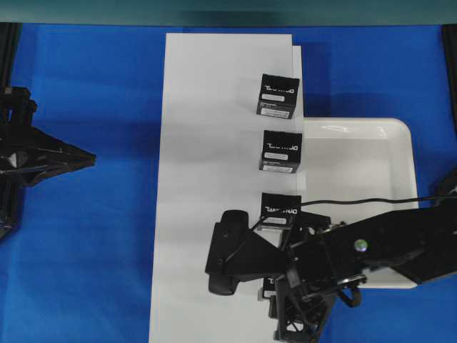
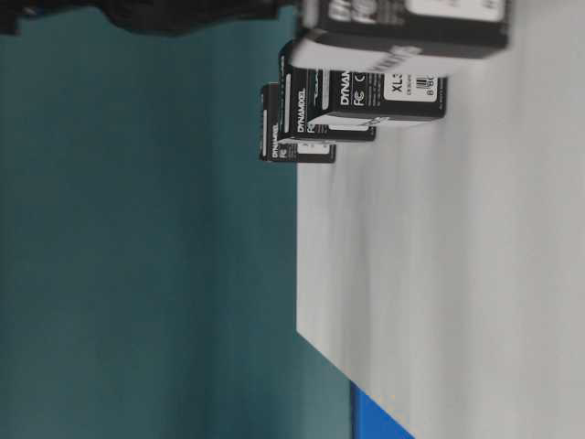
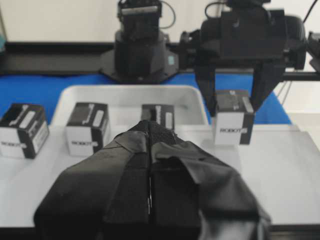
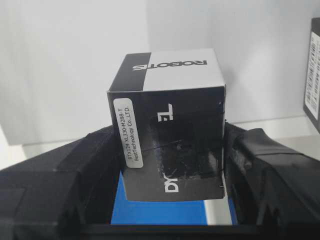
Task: Place the box from the white plastic tray onto the white base.
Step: 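Lift the box and carry it left toward the white base, then lower the held box onto the base below the third box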
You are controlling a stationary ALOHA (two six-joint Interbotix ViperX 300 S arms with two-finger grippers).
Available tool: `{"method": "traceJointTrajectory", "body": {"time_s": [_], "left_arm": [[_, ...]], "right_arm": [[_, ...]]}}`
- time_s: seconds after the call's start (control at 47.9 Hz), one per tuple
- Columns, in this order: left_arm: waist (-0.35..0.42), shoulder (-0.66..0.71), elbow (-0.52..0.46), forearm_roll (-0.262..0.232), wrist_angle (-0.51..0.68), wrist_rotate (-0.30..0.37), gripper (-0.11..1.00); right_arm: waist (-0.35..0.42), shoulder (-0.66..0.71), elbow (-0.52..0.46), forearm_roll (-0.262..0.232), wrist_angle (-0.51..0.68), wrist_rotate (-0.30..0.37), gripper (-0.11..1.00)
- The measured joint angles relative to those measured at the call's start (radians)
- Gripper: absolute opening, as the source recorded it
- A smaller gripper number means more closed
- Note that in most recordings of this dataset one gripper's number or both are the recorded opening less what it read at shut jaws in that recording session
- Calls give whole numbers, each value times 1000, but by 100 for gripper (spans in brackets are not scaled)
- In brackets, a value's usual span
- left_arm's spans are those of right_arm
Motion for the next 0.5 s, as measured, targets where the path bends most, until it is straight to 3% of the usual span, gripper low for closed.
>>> {"method": "traceJointTrajectory", "body": {"time_s": [0.501], "left_arm": [[-2,-74,0,-2,75,8,-7]], "right_arm": [[-3,41,-5,-21,17,-5,60]]}}
